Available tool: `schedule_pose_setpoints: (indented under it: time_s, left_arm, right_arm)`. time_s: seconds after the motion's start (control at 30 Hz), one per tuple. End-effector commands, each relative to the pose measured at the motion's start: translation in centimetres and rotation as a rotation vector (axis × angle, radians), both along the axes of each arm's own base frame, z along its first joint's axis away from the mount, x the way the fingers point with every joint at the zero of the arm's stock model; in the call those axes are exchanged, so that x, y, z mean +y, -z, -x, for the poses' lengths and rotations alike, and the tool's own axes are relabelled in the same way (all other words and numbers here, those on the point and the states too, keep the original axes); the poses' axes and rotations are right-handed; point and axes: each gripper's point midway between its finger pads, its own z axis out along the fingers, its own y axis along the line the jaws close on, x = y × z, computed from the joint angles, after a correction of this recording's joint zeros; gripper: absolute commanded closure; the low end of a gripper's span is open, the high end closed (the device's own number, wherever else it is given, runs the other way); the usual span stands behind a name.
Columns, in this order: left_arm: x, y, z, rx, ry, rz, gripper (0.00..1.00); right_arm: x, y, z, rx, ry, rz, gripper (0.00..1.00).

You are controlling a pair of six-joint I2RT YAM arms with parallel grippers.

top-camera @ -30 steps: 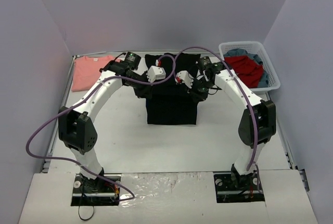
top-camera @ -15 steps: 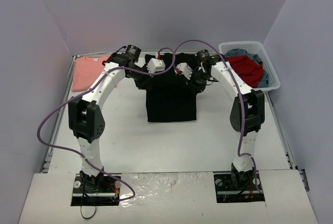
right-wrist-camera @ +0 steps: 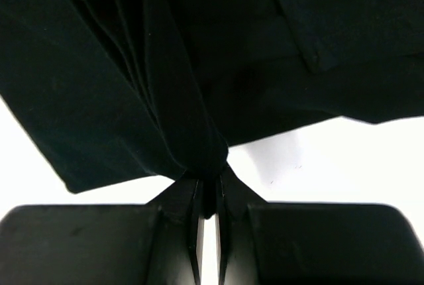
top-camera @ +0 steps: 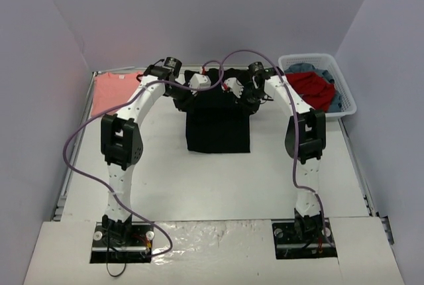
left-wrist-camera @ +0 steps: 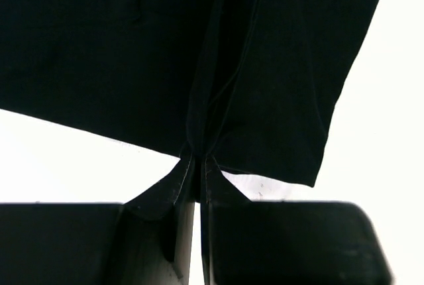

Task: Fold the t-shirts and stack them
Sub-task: Fold the folded rectangular tshirt in 1/3 of the way, then grab one side of the 2/3 rectangular tshirt with both arms

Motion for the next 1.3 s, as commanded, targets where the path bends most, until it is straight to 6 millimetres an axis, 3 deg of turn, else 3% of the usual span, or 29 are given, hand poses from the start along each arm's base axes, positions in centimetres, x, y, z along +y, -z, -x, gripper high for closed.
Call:
schedule_pose_setpoints:
  time_s: [0.0,0.03,0.1,0.2,0.27,0.33,0.47,0.5,0.53,0.57,0.6,0.63,0.67,0.7,0.73,0.77,0.8,0.83,0.9,0.97,1.1,1.27]
  left_arm:
    - [0.7,-1.6,-1.1,-0.044,-0.002,0.014,0.96]
    - [0.7,-1.5,-1.5,-0.05,-0.003,0.013,0.83]
    - [0.6,-1.5,-2.4,-0.071,-0.009,0.01,0.79]
    - [0.4,-1.9,-4.2,-0.121,-0.026,0.009,0.5]
    - [0.4,-2.2,-4.8,-0.144,-0.023,0.0,0.43]
    - [0.2,-3.5,-5.3,-0.168,-0.034,0.014,0.42]
    - [0.3,-5.5,-4.1,-0.178,-0.046,0.045,0.43]
    - [0.4,-7.0,-3.4,-0.204,-0.049,0.057,0.44]
    - [0.7,-5.5,-2.2,-0.158,-0.051,0.046,0.44]
    - [0.7,-5.6,-1.9,-0.168,-0.05,0.055,0.44]
    - [1.0,-6.9,-0.9,-0.192,-0.05,0.067,0.44]
    - [1.2,-4.8,0.5,-0.146,-0.041,0.062,0.48]
    - [1.5,-4.2,1.3,-0.137,-0.041,0.061,0.49]
    - [1.6,-5.3,2.5,-0.161,-0.039,0.075,0.49]
    - [1.8,-3.0,3.8,-0.125,-0.042,0.069,0.5]
    - [1.9,-3.7,4.8,-0.146,-0.045,0.086,0.5]
    - [1.8,-2.9,5.6,-0.139,-0.037,0.089,0.49]
    - [2.0,-0.8,6.8,-0.11,-0.033,0.08,0.49]
    - [2.0,-0.1,8.1,-0.102,-0.042,0.085,0.49]
    - [1.7,1.8,9.7,-0.067,-0.025,0.088,0.5]
    - [1.0,4.1,11.4,-0.047,-0.011,0.075,0.51]
    - [-0.8,5.3,12.2,-0.074,0.036,0.067,0.54]
  right_arm:
    - [-1.1,0.1,-1.2,-0.007,0.017,0.03,0.98]
    - [-1.1,0.2,-1.4,-0.008,0.018,0.033,0.93]
    - [-1.3,0.5,-2.0,-0.008,0.039,0.038,0.8]
    - [-1.4,0.8,-3.8,-0.034,0.092,0.044,0.51]
    - [-1.5,0.8,-5.0,-0.069,0.12,0.046,0.47]
    - [-1.8,0.6,-5.6,-0.086,0.146,0.057,0.42]
    - [-1.7,-1.2,-6.5,-0.145,0.191,0.031,0.39]
    - [-1.7,-1.3,-6.3,-0.142,0.198,0.029,0.38]
    - [-1.6,-2.5,-6.0,-0.156,0.2,0.015,0.37]
    - [-1.5,-2.8,-5.7,-0.155,0.2,0.004,0.37]
    - [-1.5,-3.2,-5.2,-0.151,0.2,-0.007,0.37]
    - [-1.4,-3.5,-4.0,-0.132,0.198,-0.024,0.37]
    - [-1.4,-3.9,-3.3,-0.125,0.201,-0.033,0.37]
    - [-1.3,-4.0,-2.6,-0.114,0.197,-0.043,0.37]
    - [-1.2,-4.2,-0.7,-0.087,0.181,-0.065,0.37]
    - [-1.1,-5.5,0.4,-0.099,0.168,-0.086,0.37]
    - [-1.0,-5.3,1.3,-0.082,0.163,-0.096,0.37]
    - [-1.2,-4.1,3.1,-0.031,0.159,-0.094,0.37]
    - [-0.9,-4.7,4.9,-0.018,0.142,-0.125,0.37]
    - [-0.9,-3.2,7.3,0.041,0.13,-0.127,0.37]
    - [-1.0,-2.4,10.2,0.068,0.117,-0.127,0.37]
    - [-1.2,-1.1,11.8,0.102,0.135,-0.122,0.37]
